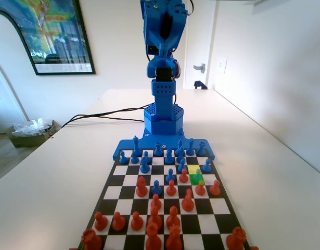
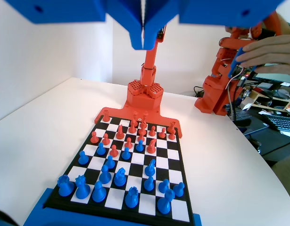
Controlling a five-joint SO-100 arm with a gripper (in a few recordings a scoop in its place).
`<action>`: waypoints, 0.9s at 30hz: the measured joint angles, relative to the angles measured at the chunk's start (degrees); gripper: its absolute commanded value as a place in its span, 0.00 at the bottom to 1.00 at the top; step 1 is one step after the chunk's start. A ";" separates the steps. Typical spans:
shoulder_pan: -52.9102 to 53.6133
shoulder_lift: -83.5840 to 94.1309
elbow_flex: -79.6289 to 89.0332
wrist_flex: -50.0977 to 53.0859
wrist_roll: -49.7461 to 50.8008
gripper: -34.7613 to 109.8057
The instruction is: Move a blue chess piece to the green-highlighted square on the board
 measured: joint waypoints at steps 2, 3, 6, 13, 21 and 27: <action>0.00 0.00 0.00 0.00 0.00 0.25; 0.00 0.00 0.00 0.00 0.00 0.25; -0.70 0.00 0.00 0.00 0.00 0.25; -0.70 0.00 0.00 0.00 0.00 0.25; -0.70 0.00 0.00 0.00 0.00 0.25; -0.70 0.00 0.00 0.00 0.00 0.25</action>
